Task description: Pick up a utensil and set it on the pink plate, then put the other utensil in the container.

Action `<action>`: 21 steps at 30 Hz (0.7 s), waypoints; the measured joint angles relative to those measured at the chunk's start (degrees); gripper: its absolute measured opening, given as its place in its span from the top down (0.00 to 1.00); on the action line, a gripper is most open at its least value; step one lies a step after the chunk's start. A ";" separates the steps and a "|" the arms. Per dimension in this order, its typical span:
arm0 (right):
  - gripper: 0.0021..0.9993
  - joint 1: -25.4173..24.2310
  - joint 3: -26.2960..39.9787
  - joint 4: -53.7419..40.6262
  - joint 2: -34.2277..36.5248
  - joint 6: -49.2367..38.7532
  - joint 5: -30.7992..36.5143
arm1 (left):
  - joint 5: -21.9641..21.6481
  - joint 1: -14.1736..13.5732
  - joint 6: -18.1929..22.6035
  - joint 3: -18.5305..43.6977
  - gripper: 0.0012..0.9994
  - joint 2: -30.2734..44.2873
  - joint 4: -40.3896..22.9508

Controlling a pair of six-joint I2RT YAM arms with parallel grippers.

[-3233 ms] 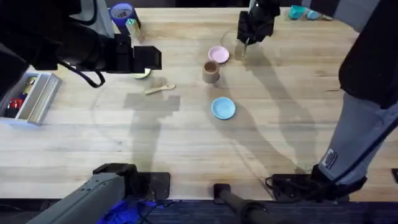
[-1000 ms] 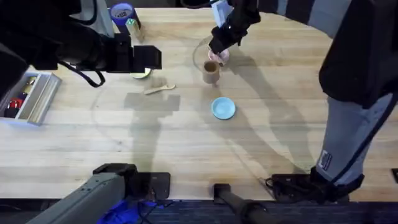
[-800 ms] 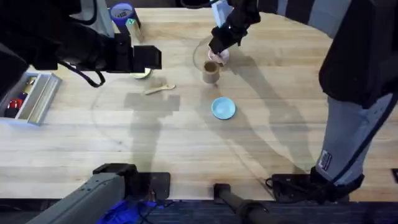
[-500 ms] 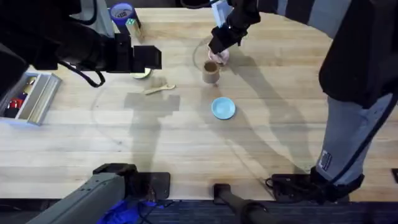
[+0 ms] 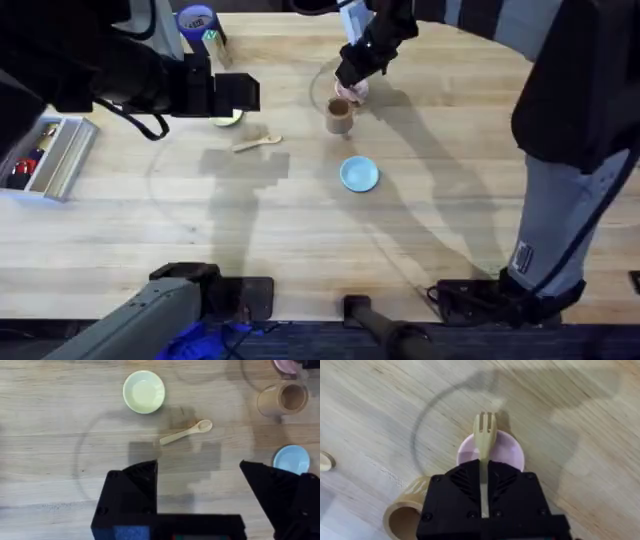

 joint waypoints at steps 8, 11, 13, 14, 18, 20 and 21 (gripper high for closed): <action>0.93 -0.02 0.00 0.00 0.34 0.00 0.00 | 0.00 0.02 0.00 0.00 0.01 0.00 0.00; 0.93 -0.02 0.00 0.00 0.36 0.00 0.00 | 0.00 0.00 0.00 0.00 0.01 0.02 0.00; 0.92 -0.02 0.00 0.00 0.36 0.01 0.00 | 0.00 0.01 0.00 0.00 0.01 0.00 0.00; 0.90 -0.02 0.00 -0.01 0.36 0.02 0.00 | 0.00 0.02 0.00 0.00 0.01 0.02 0.00; 0.60 -0.02 0.00 -0.02 0.37 -0.13 0.02 | 0.00 0.00 0.02 0.00 0.01 0.00 0.00; 0.32 -0.02 0.00 0.00 0.34 -0.17 0.04 | 0.00 0.00 0.00 0.00 0.01 0.00 0.00; 0.18 -0.02 0.00 -0.02 0.36 -0.15 0.04 | 0.00 0.02 0.02 0.00 0.01 0.00 0.00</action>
